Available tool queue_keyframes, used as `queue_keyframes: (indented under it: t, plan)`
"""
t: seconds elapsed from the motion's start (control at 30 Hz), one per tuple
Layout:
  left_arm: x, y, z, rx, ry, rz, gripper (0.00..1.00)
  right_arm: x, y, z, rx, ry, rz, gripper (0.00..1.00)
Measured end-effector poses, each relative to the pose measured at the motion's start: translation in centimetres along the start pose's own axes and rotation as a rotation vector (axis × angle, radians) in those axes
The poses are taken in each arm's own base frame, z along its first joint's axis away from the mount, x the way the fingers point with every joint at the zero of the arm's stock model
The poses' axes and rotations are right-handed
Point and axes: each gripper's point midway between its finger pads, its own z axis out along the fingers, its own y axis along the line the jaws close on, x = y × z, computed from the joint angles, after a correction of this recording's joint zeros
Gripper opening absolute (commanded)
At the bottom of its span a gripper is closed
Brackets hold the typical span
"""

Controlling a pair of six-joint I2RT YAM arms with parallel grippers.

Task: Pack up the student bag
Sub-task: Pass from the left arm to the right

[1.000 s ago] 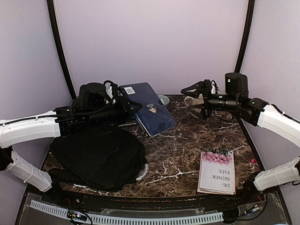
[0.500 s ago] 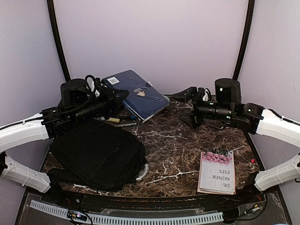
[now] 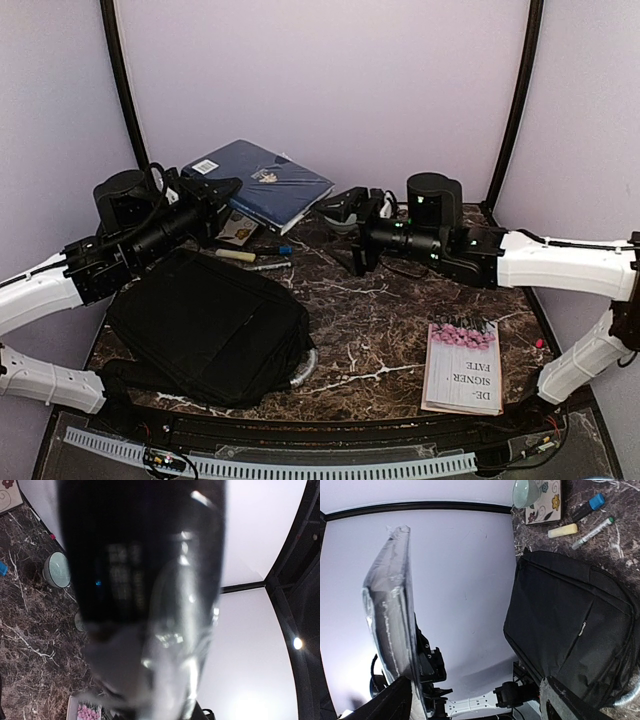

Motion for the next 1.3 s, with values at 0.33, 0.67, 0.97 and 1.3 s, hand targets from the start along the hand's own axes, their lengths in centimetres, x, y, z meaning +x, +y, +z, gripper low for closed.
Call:
queue_keyframes:
  t: [0.33, 0.67, 0.97, 1.3]
  plan:
    - [-1.7, -0.7, -1.1, 0.019, -0.073, -0.058, 0.0, -0.2, 3.1, 1.7, -0.129, 0.014, -0.026, 0.84]
    - [-2.1, 1.2, -1.3, -0.045, -0.109, -0.067, 0.0, -0.3, 3.8, -0.2, -0.179, 0.004, -0.037, 0.85]
    - [-0.4, 3.1, 0.6, -0.082, -0.044, -0.069, 0.0, -0.6, 4.3, 1.2, -0.189, 0.038, -0.039, 0.84]
    - [0.4, 2.7, 1.3, -0.053, -0.001, -0.07, 0.0, -1.2, 4.6, 2.0, -0.199, 0.062, -0.03, 0.67]
